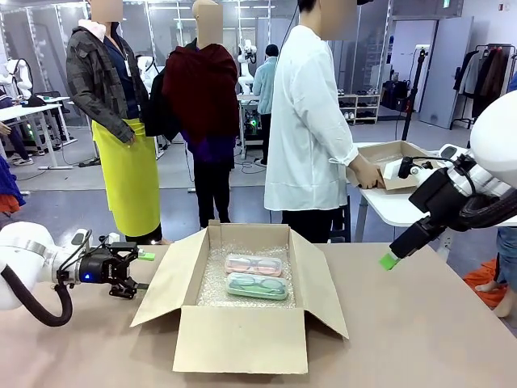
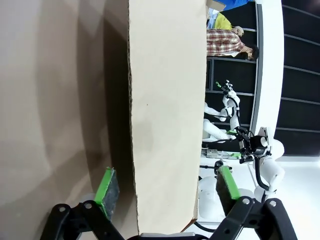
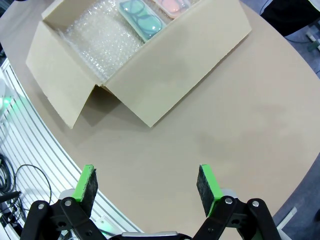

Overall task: Pack the glasses set securely to prepare it for shipping.
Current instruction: Position the Package Box on the left side of the table.

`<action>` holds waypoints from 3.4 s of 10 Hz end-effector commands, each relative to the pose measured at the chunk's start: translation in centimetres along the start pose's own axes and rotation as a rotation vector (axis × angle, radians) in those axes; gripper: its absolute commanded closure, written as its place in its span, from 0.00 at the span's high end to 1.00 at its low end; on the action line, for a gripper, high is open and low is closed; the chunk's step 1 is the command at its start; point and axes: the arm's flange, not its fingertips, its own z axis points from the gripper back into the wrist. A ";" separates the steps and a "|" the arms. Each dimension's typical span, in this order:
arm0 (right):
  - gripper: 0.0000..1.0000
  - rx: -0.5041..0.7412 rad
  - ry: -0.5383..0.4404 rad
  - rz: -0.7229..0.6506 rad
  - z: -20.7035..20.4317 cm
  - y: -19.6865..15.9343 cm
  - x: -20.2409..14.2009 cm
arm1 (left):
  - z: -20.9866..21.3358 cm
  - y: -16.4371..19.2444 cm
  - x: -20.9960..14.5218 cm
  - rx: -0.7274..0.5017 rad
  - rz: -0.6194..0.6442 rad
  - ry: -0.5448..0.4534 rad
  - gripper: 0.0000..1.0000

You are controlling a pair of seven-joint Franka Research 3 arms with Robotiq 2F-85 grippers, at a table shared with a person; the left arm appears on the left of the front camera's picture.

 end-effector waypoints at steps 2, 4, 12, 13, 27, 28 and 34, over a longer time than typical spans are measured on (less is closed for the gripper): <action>1.00 -0.002 0.011 -0.005 0.1 0.0 0.0 | -0.6 0.1 0.5 -0.081 -0.009 0.022 0.97; 1.00 -0.002 0.011 -0.005 0.1 0.0 0.0 | -0.6 0.0 0.4 -0.091 -0.016 0.025 0.40; 1.00 -0.002 0.011 -0.005 0.1 0.0 0.0 | 0.5 -1.3 -0.3 -0.191 -0.043 0.060 0.00; 1.00 -0.002 0.011 -0.005 0.1 0.0 0.0 | 0.5 -1.4 -0.3 -0.180 -0.048 0.066 0.00; 1.00 -0.002 0.011 -0.005 0.1 0.0 0.0 | 25.3 0.2 -4.1 -0.064 -0.109 -0.010 0.02; 1.00 -0.002 0.011 -0.005 0.1 0.0 0.0 | 28.0 0.4 -4.2 -0.071 -0.100 -0.001 0.02; 1.00 -0.002 0.011 -0.005 0.1 0.0 0.0 | 35.8 1.4 -2.1 -0.026 -0.107 0.069 0.02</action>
